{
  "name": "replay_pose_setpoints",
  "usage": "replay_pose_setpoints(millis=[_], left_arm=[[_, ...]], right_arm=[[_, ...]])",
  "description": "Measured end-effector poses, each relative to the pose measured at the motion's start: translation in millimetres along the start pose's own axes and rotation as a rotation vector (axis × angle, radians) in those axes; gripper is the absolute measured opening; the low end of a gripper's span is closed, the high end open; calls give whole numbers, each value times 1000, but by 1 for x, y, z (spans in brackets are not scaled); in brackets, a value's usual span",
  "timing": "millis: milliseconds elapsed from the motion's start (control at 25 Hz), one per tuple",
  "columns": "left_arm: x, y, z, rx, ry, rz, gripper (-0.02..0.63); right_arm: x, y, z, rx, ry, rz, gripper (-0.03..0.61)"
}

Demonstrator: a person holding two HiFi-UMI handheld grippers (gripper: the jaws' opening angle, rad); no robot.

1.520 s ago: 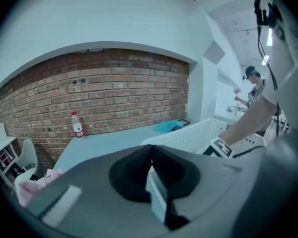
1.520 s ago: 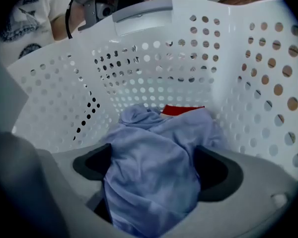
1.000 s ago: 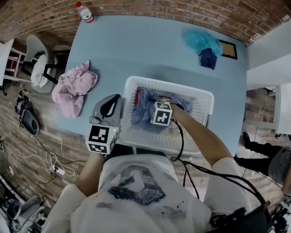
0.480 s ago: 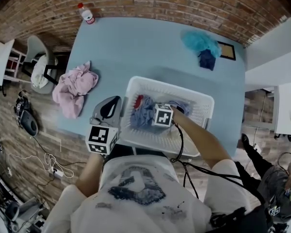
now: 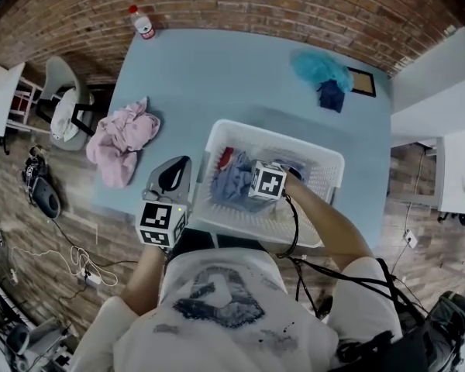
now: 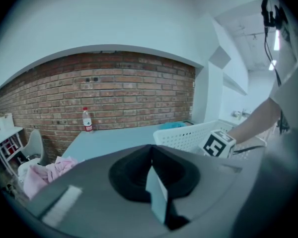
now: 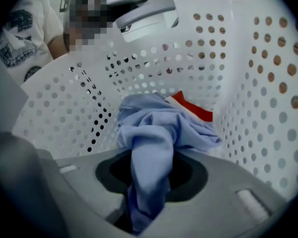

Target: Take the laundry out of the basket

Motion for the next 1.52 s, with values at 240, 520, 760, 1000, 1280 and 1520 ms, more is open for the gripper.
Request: replay_pose_setpoints(millis=[240,520,760,1000,1280,1520], left_arm=[[-6,3,-2,13,-57,18,-8],[-8,7,-7,52,-158,30,-8],[-12,13,2,95,-256,51,-8],[-25,21,-1,111,-309,78,-8],[-45,37,-11,138,-344,130,-8],[-62,51,-19,164,-371,176,-8]], right_arm=[[-39,17,4,76,-104,68,141],[-86,39,2,236,-304,186,140],[-119,47,-14,368,-478,256,140],[-167,69,-30,494,-658,382,139],[-218,109,-45,605,-917,522,138],[-242,142,-61,657,-1070,589,138]])
Point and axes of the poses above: the fingertips, and each gripper's own axes: x forward along the fingers, z to its right, y out of its top, the point moved 1 cm from there along -x, backward along the fingers, and after that the axes turned 5 degrees about -x, right-handed, at the moved point
